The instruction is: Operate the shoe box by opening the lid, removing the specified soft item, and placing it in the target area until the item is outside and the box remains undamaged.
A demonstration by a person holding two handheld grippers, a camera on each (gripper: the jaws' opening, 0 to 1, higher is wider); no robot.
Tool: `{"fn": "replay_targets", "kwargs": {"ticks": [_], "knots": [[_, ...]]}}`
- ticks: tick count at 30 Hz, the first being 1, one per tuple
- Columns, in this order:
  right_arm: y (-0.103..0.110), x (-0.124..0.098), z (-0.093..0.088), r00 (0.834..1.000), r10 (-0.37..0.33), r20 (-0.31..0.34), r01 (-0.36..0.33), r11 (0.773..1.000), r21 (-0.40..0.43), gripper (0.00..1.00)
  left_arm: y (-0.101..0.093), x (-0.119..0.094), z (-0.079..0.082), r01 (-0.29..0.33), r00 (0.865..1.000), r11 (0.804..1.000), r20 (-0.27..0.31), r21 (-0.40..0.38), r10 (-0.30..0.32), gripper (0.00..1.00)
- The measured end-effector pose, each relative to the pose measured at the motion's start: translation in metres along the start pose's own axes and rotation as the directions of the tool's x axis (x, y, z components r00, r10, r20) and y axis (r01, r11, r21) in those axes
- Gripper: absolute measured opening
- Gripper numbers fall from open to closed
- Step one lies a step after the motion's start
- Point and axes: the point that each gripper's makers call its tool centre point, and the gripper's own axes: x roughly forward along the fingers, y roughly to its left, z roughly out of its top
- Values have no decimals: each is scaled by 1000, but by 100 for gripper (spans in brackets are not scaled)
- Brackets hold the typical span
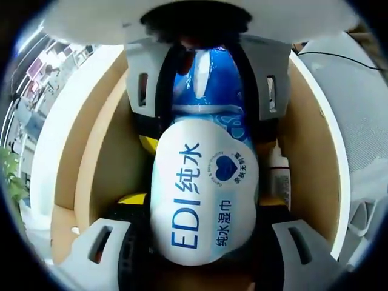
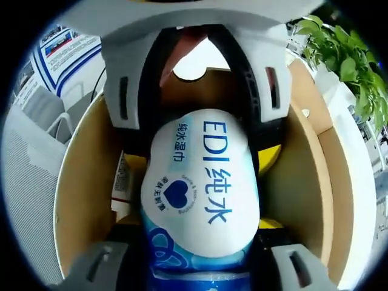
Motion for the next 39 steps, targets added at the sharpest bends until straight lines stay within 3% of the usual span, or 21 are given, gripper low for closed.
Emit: {"fn": "replay_targets", "kwargs": {"ticks": [12, 16, 18, 20, 32, 39], "knots": [[2, -5, 4, 999, 4, 39, -3, 1000, -13, 57, -4, -3, -1, -20, 1000, 1000, -16, 2, 20, 67], [3, -13, 12, 998, -25, 55, 28, 997, -66, 56, -8, -11, -1, -30, 999, 1000, -14, -6, 30, 65], [1, -21, 15, 997, -37, 71, 38, 999, -2, 55, -3, -19, 1, -65, 998, 998, -22, 24, 65, 62], [-1, -27, 17, 995, -48, 87, 52, 998, -43, 54, -1, -17, 1, -71, 997, 997, -20, 16, 71, 62], [17, -58, 18, 988, -114, 104, 124, 988, -91, 53, -16, -27, 23, -113, 994, 992, -8, 49, 113, 62], [24, -75, 22, 982, -141, 129, 154, 983, -97, 53, -24, -48, 38, -145, 989, 986, -8, 78, 146, 62]]}}
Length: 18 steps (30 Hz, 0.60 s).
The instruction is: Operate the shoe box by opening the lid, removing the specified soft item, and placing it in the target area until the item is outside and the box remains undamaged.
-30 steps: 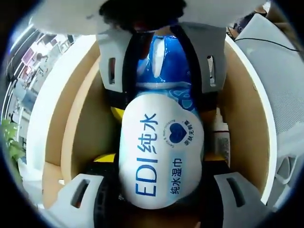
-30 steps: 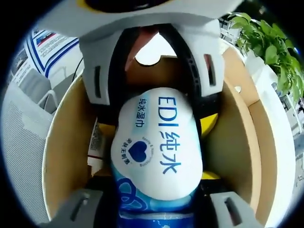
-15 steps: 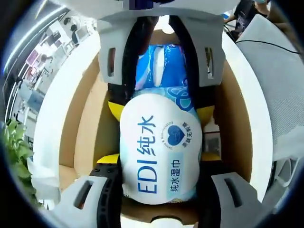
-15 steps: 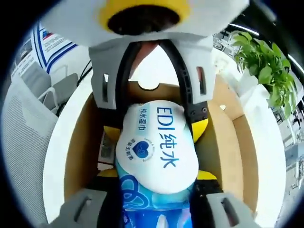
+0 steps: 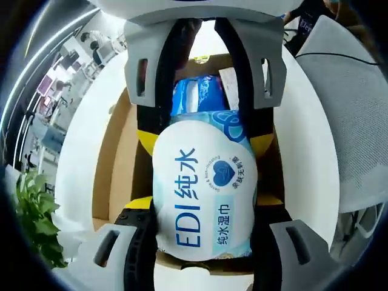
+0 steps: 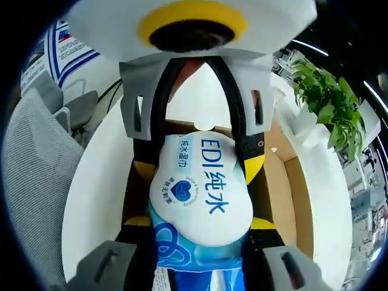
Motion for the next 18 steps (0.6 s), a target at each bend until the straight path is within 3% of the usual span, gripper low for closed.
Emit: {"fn": "replay_targets", "kwargs": {"ticks": [13, 18], "knots": [[-5, -31, 6, 998, -54, 21, 54, 999, -7, 53, 8, -20, 20, -34, 999, 998, -1, 44, 34, 62], [-6, -47, 1, 997, -75, 18, 75, 997, -5, 53, 8, -28, 40, -42, 999, 997, 7, 66, 41, 62]]}}
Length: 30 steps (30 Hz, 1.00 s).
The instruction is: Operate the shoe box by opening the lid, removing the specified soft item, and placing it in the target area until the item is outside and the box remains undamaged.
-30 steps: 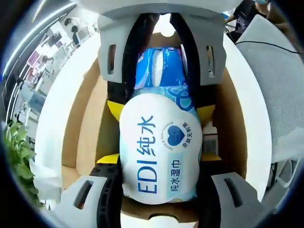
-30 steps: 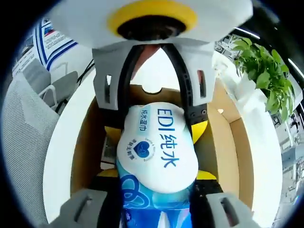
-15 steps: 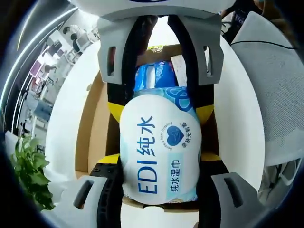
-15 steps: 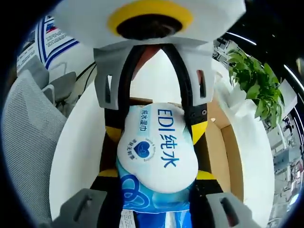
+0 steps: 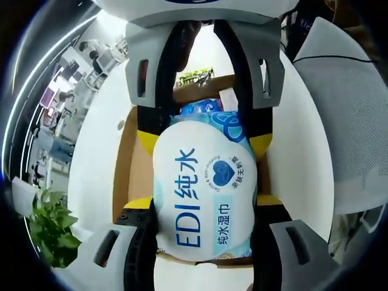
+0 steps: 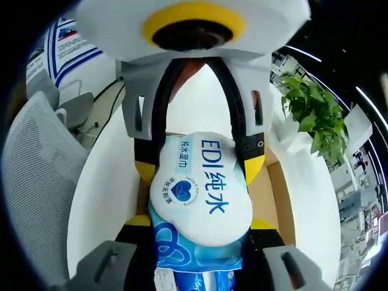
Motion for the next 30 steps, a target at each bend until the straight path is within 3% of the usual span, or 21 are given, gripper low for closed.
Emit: {"fn": "replay_targets", "kwargs": {"ticks": [11, 30], "knots": [[-2, -34, -25, 999, -42, -12, 43, 999, 23, 53, -2, -1, 45, -1, 1000, 999, 28, 51, -1, 62], [5, -93, -97, 990, -115, -81, 122, 988, 94, 53, -11, 30, 130, 23, 994, 988, 102, 155, -39, 61]]}}
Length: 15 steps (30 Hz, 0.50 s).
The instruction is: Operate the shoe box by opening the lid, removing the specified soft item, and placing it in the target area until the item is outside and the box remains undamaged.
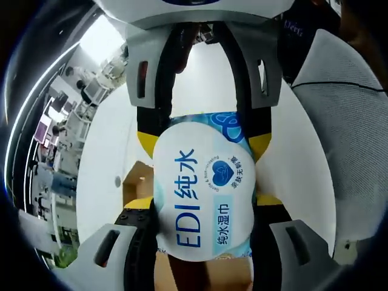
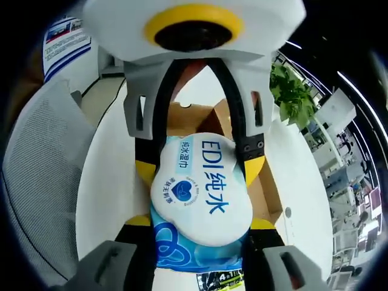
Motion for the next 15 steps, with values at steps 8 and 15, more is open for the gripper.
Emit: {"fn": "replay_targets", "kwargs": {"ticks": [8, 15], "knots": [[-1, -15, -22, 1000, -15, -21, 15, 1000, 19, 53, 0, 13, 25, 12, 1000, 1000, 22, 26, -13, 61], [-2, -20, -34, 999, -23, -27, 24, 999, 30, 53, 1, 23, 33, 16, 999, 999, 31, 46, -18, 61]]}}
